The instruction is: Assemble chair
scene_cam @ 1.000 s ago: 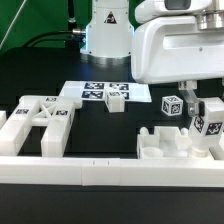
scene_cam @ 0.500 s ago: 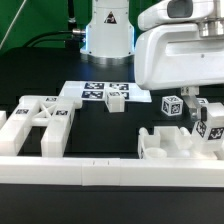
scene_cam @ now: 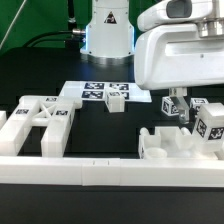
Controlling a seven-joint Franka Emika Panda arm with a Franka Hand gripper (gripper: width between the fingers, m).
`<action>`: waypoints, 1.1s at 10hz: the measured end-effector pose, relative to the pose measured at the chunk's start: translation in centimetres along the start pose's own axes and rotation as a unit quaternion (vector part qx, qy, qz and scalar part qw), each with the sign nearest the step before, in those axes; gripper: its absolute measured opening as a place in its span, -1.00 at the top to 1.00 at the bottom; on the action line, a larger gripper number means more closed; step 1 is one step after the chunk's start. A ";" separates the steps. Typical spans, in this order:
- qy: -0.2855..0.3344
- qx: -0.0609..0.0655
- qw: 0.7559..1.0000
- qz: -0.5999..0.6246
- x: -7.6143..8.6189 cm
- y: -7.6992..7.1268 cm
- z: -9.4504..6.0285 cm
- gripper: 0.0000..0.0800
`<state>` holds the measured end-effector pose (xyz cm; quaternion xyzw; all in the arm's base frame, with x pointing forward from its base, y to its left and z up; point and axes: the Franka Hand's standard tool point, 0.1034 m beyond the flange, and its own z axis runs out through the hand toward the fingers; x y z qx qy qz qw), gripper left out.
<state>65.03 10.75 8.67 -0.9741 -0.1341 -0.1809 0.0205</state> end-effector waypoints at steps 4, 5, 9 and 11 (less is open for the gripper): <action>-0.015 0.002 1.000 0.001 0.8 0.7 -1.0 -0.62; -0.020 0.002 1.000 -0.002 0.9 1.1 -1.3 -0.62; -0.040 0.006 0.999 -0.001 0.8 1.0 -1.5 -0.62; -0.129 0.025 0.991 0.003 0.0 0.5 -1.2 -0.62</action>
Offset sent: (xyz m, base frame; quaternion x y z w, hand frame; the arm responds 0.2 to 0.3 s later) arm 0.0054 -0.0058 0.0157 0.0027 -0.0292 -0.0101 0.9995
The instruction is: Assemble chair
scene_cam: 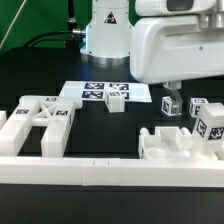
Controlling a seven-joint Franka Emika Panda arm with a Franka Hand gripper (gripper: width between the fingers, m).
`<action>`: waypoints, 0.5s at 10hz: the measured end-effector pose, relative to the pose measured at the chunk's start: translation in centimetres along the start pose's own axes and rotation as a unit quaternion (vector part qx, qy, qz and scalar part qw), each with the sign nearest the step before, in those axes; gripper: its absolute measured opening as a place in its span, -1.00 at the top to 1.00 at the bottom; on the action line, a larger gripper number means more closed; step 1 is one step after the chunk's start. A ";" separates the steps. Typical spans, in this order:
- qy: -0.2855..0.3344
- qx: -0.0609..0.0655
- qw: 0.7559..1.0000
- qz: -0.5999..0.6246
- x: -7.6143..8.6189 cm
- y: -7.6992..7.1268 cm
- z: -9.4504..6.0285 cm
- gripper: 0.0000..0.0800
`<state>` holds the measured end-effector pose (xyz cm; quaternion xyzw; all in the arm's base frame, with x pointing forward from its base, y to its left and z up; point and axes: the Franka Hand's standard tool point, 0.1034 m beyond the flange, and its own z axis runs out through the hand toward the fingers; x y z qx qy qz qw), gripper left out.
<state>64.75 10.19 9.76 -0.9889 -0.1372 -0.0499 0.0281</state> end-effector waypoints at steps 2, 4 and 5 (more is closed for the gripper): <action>-0.058 0.008 0.998 -0.004 0.6 0.5 0.4 -0.62; -0.156 0.025 0.987 -0.001 -0.3 0.2 0.3 -0.62; -0.136 0.023 0.990 -0.001 0.9 0.3 0.5 -0.62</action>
Offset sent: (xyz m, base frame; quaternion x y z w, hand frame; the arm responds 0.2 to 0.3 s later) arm 0.0000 0.0000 0.0000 0.0000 -0.2571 0.0000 0.9664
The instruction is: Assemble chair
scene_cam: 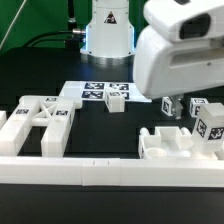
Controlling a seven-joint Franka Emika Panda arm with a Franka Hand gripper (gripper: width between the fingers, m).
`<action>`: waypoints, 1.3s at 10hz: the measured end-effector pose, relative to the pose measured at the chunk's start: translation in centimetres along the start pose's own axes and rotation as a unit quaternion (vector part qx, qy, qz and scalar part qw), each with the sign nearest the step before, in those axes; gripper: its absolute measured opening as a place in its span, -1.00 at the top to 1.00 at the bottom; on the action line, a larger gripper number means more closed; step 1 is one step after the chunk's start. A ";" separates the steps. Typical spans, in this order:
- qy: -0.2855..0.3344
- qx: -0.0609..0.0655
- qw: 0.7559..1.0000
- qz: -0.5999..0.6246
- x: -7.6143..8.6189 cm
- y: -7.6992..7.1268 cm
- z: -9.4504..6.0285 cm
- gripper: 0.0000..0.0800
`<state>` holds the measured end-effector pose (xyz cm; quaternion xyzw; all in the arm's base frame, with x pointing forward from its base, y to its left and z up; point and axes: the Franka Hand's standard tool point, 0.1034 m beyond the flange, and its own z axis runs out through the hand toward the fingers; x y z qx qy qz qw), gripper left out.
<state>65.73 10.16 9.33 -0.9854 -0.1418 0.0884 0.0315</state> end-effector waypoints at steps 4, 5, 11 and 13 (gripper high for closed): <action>-0.003 -0.010 1.000 0.001 0.0 -0.3 0.4 -0.62; -0.003 -0.010 1.000 -0.001 0.0 -0.3 0.4 -0.62; -0.004 -0.009 1.000 0.006 -0.1 -0.3 0.5 0.29; -0.001 -0.005 0.999 0.038 -0.1 -0.1 0.5 0.29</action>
Offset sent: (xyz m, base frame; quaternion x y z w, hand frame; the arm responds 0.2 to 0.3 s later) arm 0.0068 0.0011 0.0019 -0.0620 -0.0003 0.0065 0.9981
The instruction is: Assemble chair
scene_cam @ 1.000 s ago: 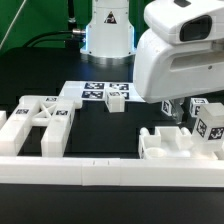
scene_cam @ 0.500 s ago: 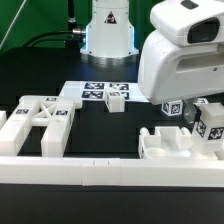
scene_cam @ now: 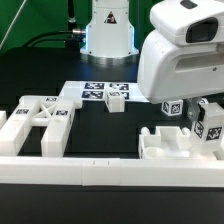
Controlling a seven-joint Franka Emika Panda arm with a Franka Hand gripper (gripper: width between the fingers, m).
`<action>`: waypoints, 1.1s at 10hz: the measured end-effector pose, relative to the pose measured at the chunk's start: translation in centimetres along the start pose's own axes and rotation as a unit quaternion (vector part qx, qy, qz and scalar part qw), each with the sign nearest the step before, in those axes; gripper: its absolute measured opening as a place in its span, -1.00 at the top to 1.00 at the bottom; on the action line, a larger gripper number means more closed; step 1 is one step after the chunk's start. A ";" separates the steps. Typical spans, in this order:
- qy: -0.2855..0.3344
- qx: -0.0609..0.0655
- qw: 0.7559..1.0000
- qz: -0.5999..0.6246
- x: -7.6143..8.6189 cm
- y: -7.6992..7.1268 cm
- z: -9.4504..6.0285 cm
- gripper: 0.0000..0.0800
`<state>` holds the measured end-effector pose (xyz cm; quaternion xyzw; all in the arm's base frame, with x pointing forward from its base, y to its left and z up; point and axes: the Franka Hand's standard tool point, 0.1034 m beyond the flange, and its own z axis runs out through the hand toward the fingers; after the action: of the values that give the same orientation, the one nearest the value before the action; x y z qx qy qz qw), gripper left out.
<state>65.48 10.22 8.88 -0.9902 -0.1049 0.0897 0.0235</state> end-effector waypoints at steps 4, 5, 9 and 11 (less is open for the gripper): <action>0.045 0.019 0.975 0.218 -0.8 -0.3 0.8 0.29; 0.055 0.028 0.958 0.279 -0.6 -0.6 0.8 0.29; 0.065 0.046 0.903 0.423 -0.1 -1.5 0.8 0.29; 0.060 0.053 0.869 0.488 -0.1 -1.7 0.8 0.29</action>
Offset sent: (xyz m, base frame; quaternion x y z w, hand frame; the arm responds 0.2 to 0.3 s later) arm -0.0192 -0.0012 -0.0120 0.0323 0.0293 0.2383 0.9702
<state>64.88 11.90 8.18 -0.9158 0.3985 0.0353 0.0356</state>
